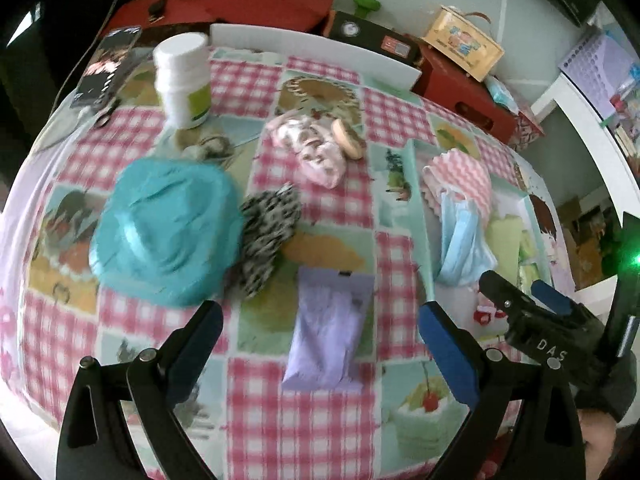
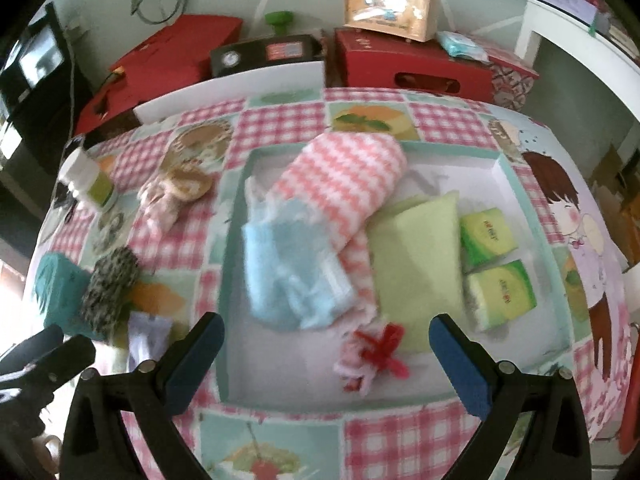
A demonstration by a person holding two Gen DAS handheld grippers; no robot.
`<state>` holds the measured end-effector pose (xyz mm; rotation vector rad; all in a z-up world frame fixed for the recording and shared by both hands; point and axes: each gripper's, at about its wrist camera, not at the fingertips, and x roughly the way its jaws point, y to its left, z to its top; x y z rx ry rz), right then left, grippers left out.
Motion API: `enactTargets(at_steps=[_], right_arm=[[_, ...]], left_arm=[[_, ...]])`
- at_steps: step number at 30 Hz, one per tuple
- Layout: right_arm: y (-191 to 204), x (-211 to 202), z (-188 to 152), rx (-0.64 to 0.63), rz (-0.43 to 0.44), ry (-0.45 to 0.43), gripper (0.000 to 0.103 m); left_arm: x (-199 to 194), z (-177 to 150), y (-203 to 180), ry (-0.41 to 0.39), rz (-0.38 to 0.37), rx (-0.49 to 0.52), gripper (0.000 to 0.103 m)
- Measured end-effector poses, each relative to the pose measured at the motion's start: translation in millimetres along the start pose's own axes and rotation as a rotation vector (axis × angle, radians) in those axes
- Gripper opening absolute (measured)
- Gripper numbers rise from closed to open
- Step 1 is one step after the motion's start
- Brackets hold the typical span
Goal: Organize soft objects
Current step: 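Close the left tool on the lavender packet while the right tool reaches the leopard-print cloth, then lift the lavender packet with the left tool while the right tool grasps the leopard-print cloth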
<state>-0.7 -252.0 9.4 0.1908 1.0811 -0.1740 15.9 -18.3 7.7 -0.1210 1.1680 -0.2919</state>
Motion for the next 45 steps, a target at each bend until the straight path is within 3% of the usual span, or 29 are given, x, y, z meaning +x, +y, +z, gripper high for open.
enactTargets(at_steps=[6, 11, 19, 22, 25, 27, 30, 34, 36, 38, 45], right_arm=[[21.8, -1.5, -11.9, -0.056, 0.017, 0.006, 0.103], [29.4, 0.9, -16.1, -0.077, 0.018, 0.016, 0.103], [21.9, 9.2, -16.1, -0.052, 0.007, 0.036, 0.103], [15.3, 11.1, -15.4, -0.038, -0.036, 0.039, 0.103], [6.9, 10.9, -14.1, -0.009, -0.016, 0.04, 0.103], [3.9, 11.5, -13.7, 0.003, -0.013, 0.041, 0.103], [2.7, 14.2, -14.0, 0.006, -0.013, 0.048, 0.103], [2.4, 17.1, -14.0, 0.006, -0.01, 0.054, 0.103], [2.3, 17.4, -13.8, 0.007, -0.007, 0.054, 0.103], [1.2, 18.4, -13.3, 0.008, -0.005, 0.055, 0.103], [-4.6, 19.8, -11.3, 0.029, -0.002, 0.056, 0.103]], left_arm=[[-17.7, -13.3, 13.6, -0.027, -0.003, -0.009, 0.098], [-3.3, -15.9, 11.0, 0.008, 0.046, -0.006, 0.098], [37.8, -18.0, -10.2, 0.082, 0.053, 0.039, 0.097], [53.5, -15.2, -11.4, 0.119, 0.045, 0.029, 0.088], [62.6, -13.5, -12.9, 0.138, 0.043, 0.031, 0.087], [68.6, -12.4, -14.8, 0.143, 0.063, 0.042, 0.086], [80.9, -11.1, -15.2, 0.167, 0.098, 0.052, 0.077], [85.8, -10.0, -20.3, 0.151, 0.142, 0.083, 0.076], [88.0, -9.1, -24.6, 0.146, 0.172, 0.104, 0.071], [89.2, -9.1, -30.0, 0.131, 0.206, 0.13, 0.055], [83.8, -9.2, -27.4, 0.12, 0.175, 0.124, 0.047]])
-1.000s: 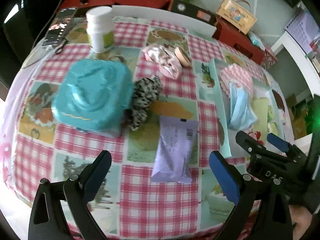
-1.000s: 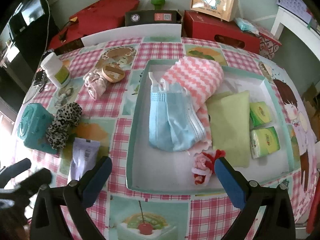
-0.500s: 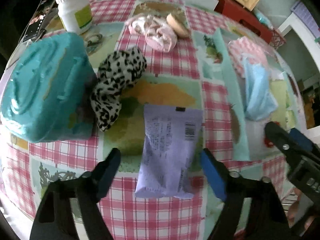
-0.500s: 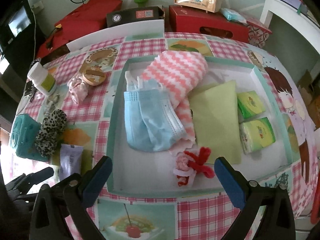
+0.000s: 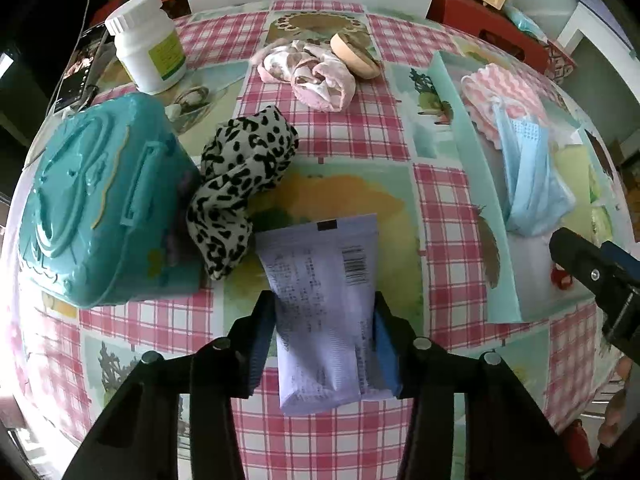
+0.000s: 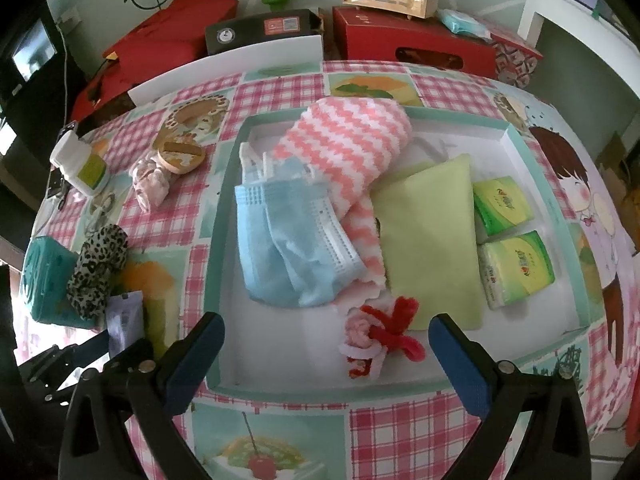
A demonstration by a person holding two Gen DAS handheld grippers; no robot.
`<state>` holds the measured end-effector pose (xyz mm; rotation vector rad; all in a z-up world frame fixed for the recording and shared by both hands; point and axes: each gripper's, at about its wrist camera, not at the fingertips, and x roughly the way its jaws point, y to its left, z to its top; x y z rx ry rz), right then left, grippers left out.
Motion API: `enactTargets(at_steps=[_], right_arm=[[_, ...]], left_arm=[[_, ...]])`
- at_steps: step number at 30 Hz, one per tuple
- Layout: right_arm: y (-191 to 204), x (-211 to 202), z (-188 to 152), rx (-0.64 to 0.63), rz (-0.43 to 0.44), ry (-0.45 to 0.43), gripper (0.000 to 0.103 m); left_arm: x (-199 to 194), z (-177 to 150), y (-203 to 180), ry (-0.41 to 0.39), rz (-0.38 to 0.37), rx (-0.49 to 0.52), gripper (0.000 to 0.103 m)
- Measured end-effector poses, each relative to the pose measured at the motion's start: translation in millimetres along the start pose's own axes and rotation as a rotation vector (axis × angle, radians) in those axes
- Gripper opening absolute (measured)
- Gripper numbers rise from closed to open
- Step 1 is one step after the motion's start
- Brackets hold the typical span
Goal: Organize soft objects
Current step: 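Lift the lavender packet with the left tool while the right tool grasps the leopard-print cloth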
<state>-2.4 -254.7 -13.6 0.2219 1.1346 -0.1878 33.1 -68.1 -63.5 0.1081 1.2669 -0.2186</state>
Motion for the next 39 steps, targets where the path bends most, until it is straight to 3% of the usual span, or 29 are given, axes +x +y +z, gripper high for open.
enactTargets(at_steps=[12, 24, 30, 35, 39], right_arm=[[-4.7, 0.3, 2.5, 0.008, 0.004, -0.004, 0.103], [-10.7, -9.8, 15.9, 0.019, -0.006, -0.084, 0.103], [-5.0, -14.8, 27.1, 0.022, 0.105, -0.133, 0.103], [10.5, -17.4, 35.3, 0.021, 0.305, -0.141, 0.103], [37.5, -13.2, 45.7, -0.011, 0.395, -0.111, 0.103]], left_arm=[[-38.8, -2.8, -2.4, -0.041, -0.084, 0.03, 0.043], [-84.8, 51.4, 21.5, -0.146, -0.114, -0.011, 0.043], [-92.4, 86.8, 44.9, -0.181, -0.099, -0.056, 0.043], [-87.3, 107.4, 63.8, -0.184, -0.081, -0.089, 0.043], [-78.5, 119.0, 77.0, -0.171, -0.059, -0.102, 0.043]])
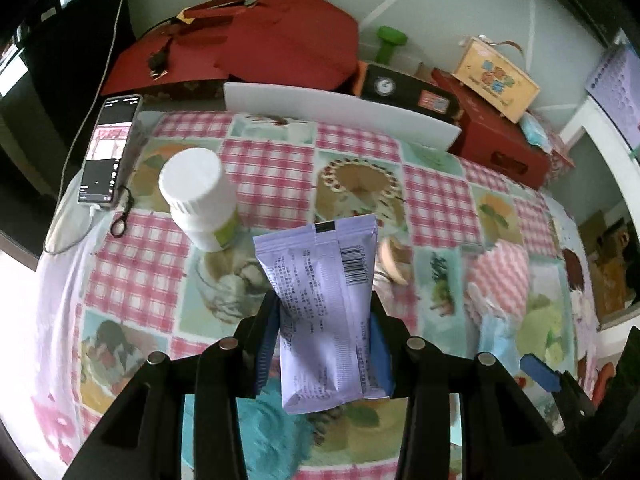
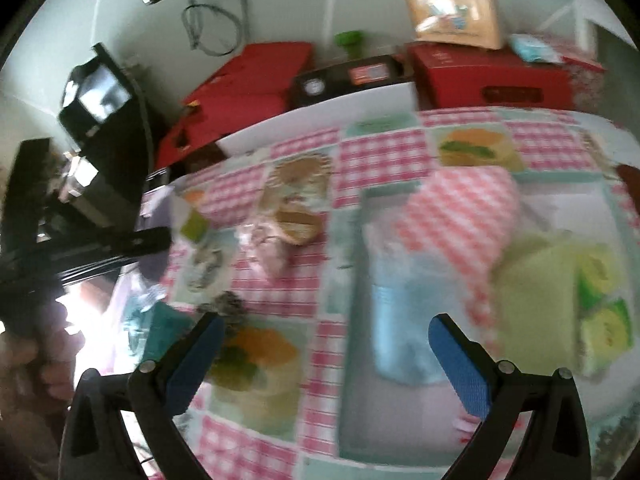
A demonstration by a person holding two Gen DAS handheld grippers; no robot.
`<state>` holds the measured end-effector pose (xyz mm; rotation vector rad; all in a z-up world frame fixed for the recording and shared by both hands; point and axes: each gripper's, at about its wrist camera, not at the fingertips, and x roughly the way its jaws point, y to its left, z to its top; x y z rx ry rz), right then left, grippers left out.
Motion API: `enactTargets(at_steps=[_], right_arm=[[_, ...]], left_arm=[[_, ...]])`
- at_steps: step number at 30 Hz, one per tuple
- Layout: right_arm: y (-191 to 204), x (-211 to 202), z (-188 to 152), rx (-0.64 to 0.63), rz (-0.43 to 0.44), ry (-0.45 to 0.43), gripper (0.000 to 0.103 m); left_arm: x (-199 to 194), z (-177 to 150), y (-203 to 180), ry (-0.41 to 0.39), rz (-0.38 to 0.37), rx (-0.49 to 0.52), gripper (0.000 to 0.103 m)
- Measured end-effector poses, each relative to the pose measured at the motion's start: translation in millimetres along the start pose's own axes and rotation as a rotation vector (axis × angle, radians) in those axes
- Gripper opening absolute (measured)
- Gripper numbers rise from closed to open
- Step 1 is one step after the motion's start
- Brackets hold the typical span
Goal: Organize soft objects
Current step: 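Lift the lavender packet with the left tool while the right tool grasps the leopard-print cloth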
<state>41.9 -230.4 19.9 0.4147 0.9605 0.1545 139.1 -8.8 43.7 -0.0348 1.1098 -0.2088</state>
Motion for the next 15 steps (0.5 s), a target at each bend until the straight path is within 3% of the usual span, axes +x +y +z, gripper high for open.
enactTargets(at_steps=[8, 15], right_arm=[[29.9, 51.8, 22.7, -0.011, 0.079, 0.247, 0.103], [51.4, 90.5, 33.3, 0.054, 0.036, 0.464, 0.103]], left_arm=[[13.6, 9.3, 31.3, 0.018, 0.0, -0.072, 0.043], [12.6, 13.1, 41.1, 0.01, -0.041, -0.095, 0.043]])
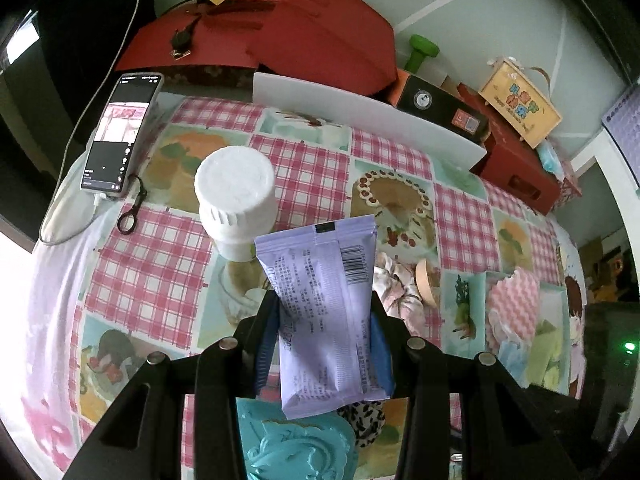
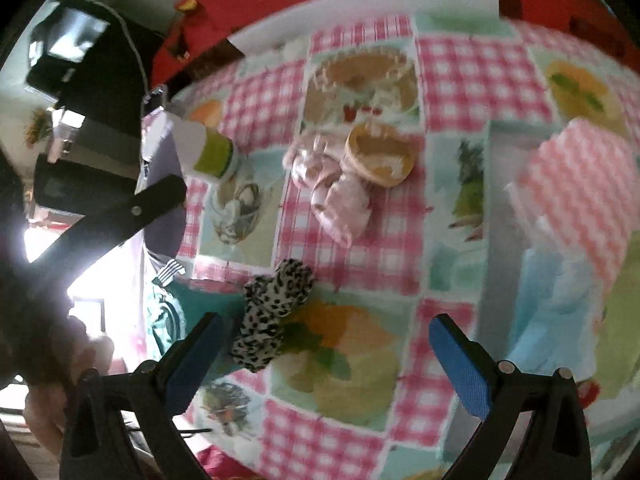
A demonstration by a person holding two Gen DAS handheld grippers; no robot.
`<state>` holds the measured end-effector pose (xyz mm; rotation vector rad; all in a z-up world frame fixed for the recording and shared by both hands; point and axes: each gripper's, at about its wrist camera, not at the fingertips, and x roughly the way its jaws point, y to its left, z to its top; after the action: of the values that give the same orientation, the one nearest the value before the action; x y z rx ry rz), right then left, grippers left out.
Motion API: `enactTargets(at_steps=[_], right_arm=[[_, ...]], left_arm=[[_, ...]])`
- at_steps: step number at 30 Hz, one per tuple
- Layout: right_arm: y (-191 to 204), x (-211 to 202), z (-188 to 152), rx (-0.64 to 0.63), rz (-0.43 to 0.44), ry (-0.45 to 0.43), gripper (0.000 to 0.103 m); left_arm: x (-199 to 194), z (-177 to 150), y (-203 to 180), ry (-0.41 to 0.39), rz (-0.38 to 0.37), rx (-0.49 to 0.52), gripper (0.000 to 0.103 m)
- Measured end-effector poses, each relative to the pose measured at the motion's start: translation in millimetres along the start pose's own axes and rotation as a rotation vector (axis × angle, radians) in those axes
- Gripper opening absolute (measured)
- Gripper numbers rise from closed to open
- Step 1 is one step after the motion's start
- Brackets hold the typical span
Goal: Organize soft objects
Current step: 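Lift the lavender packet with the left tool while the right tool grasps the leopard-print cloth, then carry the lavender packet and leopard-print cloth over the white tray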
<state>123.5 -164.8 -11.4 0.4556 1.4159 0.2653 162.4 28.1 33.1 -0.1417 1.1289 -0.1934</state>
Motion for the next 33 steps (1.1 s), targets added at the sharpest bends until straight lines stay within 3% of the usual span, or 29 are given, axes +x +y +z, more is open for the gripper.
enactTargets(at_steps=[11, 17, 22, 28, 33], right_arm=[[8.3, 53.5, 13.5, 0.141, -0.034, 0.124, 0.101], [17.0, 69.2, 15.8, 0.148, -0.033, 0.124, 0.081], [35.8, 80.2, 18.2, 0.12, 0.013, 0.124, 0.054], [47.2, 86.5, 17.2, 0.111, 0.03, 0.11, 0.041], [41.0, 76.4, 16.1, 0.09, 0.02, 0.103, 0.036]], left_arm=[[-0.1, 1.8, 21.0, -0.002, -0.036, -0.054, 0.043], [-0.5, 1.5, 23.6, -0.002, -0.054, -0.064, 0.043], [-0.8, 1.3, 22.8, 0.0, -0.061, -0.061, 0.043], [-1.3, 0.8, 21.1, 0.0, -0.064, -0.057, 0.043], [-1.6, 1.0, 21.2, 0.0, -0.065, -0.058, 0.043]])
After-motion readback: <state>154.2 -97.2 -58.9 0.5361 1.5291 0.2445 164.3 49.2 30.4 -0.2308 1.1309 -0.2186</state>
